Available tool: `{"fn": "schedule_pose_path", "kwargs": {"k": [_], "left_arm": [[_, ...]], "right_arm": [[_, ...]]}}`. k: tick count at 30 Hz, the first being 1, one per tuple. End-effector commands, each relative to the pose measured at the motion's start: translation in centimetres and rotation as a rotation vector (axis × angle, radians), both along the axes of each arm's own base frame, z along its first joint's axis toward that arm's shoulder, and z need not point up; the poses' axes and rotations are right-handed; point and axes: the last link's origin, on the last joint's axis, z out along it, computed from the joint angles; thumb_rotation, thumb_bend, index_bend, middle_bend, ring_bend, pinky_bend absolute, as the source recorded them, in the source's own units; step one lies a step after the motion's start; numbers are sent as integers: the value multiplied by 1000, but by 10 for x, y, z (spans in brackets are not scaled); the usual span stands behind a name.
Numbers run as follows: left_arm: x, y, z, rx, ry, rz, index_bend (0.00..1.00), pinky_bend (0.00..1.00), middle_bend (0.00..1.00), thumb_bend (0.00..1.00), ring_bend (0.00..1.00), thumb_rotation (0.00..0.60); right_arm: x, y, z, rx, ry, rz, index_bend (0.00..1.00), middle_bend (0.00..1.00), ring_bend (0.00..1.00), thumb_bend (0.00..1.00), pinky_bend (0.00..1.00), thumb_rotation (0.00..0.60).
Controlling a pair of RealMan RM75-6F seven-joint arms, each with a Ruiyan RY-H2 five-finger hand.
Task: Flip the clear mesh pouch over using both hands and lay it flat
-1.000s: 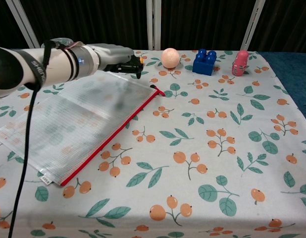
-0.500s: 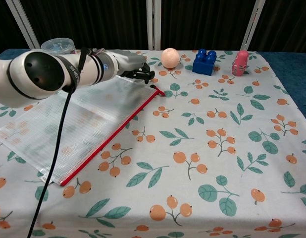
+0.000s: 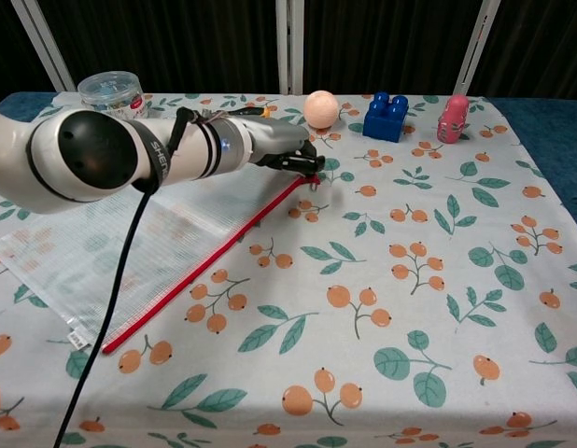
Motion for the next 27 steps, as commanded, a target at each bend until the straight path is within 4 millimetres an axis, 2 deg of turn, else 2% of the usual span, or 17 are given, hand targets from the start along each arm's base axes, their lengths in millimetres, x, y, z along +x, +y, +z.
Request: {"fn": "schedule_pose_path", "kwargs": {"k": [1,8,11,13,15,16,19,20,27], "left_arm": [[8,-13,-2,-24,-12,-55,309,162,150,491,122,0],[28,-45,-4,-81,-32,-177,313,162,144,487,122,0],[36,-59,1,-117,-39,-216,327,162,144,482,122,0],[42,-64,7,-104,-71,-233,328,162,144,482,122,0],[45,-63,13,-43,-79,-281,327,162,144,478,122,28],[45,-60,14,-12,-69,-304,325,163,144,472,122,97],[38,-50,13,55,-27,-340,322,162,145,443,123,510],[34,-45,12,68,-9,-341,322,162,145,424,123,590],[12,-16,2,98,45,-272,330,162,145,324,122,600]], "right_arm": [[0,1,0,-2,1,0,0,100,0,176,0,600],[0,2,1,-1,-3,4,0,100,0,176,0,600],[0,2,2,-5,-7,7,0,100,0,176,0,600],[0,3,3,-8,-5,9,0,100,0,176,0,600],[0,3,3,-9,-5,9,0,100,0,176,0,600],[0,4,3,-9,-5,9,0,100,0,176,0,600],[0,4,3,-7,-5,11,0,100,0,176,0,600],[0,4,3,-7,-5,12,0,100,0,176,0,600],[-1,3,3,-7,-4,8,0,99,0,176,0,600]]}}
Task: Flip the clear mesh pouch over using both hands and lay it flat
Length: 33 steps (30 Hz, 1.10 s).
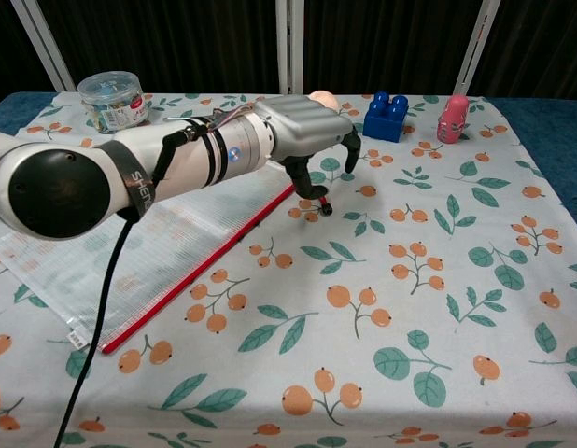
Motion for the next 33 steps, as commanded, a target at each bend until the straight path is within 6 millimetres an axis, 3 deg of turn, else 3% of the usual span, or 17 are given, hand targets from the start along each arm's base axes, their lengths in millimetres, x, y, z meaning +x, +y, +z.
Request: {"fn": "schedule_pose_path", "kwargs": {"k": [1,6,33], "left_arm": [[-13,14,-9,8,28,40,335,162,145,320,122,600],[-19,26,-12,-5,55,79,367,162,145,315,122,600],[-19,35,-28,12,67,129,528,162,154,333,123,600]], "right_arm": [[0,0,0,0,1,-1,0,99,0,176,0,600],[0,-2,0,-5,2,-5,0,97,0,176,0,600],[-5,-1,2,-1,-1,-22,0,96,0,176,0,600]]}}
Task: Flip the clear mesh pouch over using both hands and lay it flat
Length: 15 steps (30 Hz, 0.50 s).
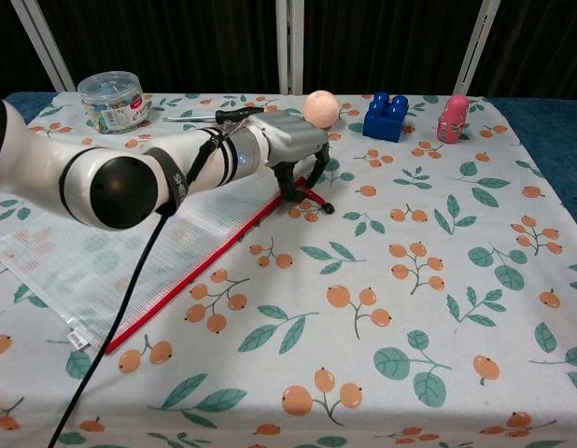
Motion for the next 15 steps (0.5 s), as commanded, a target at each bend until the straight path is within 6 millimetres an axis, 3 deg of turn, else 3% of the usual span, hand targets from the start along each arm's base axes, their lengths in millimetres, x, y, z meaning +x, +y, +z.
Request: {"fn": "schedule_pose_path", "kwargs": {"k": [1,5,10,15], "left_arm": [[-1,0,-1,-2,2,3,530,162,154,334,123,600],[-1,-1,-2,-3,-4,9,538,162,154,356,123,600],[0,-3,0,22,-40,3,583,162,176,454,123,600],[4,-9,14,89,-162,-15,626,162,188,484,124,600]], "right_arm": [[0,0,0,1,-1,1,0,96,0,176,0,600],[0,0,0,3,-1,1,0,96,0,176,0,600],[0,0,0,3,1,2,0,96,0,176,0,600],[3,-3,2,4,-2,15,0,96,0,176,0,600]]}}
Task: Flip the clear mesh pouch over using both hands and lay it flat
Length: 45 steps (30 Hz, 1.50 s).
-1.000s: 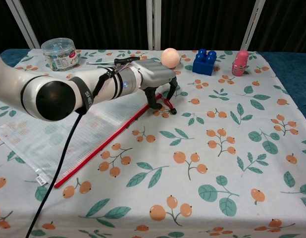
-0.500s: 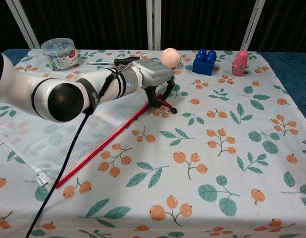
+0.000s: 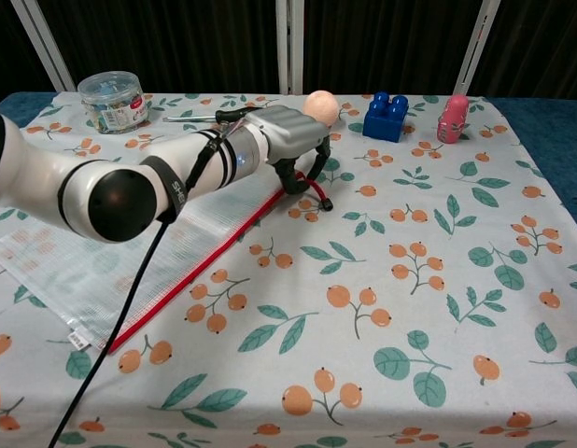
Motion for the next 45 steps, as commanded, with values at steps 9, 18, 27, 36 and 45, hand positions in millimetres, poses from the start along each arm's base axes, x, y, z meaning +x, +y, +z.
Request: {"fn": "schedule_pose_path", "kwargs": {"k": [9,18,27,36,45], "left_arm": [[-6,-40,65,203,-351,-61,694,284,347,482,250,600],[-21,-87,120,350,-489,-112,736,506,562,480,472,600],[-45,-127,151,480,-529,-133,756,662,733,476,642,600],[-60,-158,167,502,-557,-176,761,707,843,475,781,600],[-65,-186,171,475,-600,-190,761,713,886,474,826,600]], "right_arm": [[30,-23,7,26,-26,142,0,96,0,176,0,600],[89,-62,-1,137,-44,359,0,97,0,176,0,600],[173,-107,-23,268,-29,560,20,97,0,176,0,600],[239,-139,-45,384,-50,637,53,100,0,176,0,600],[288,-160,-78,531,-75,643,122,125,0,176,0,600]]}}
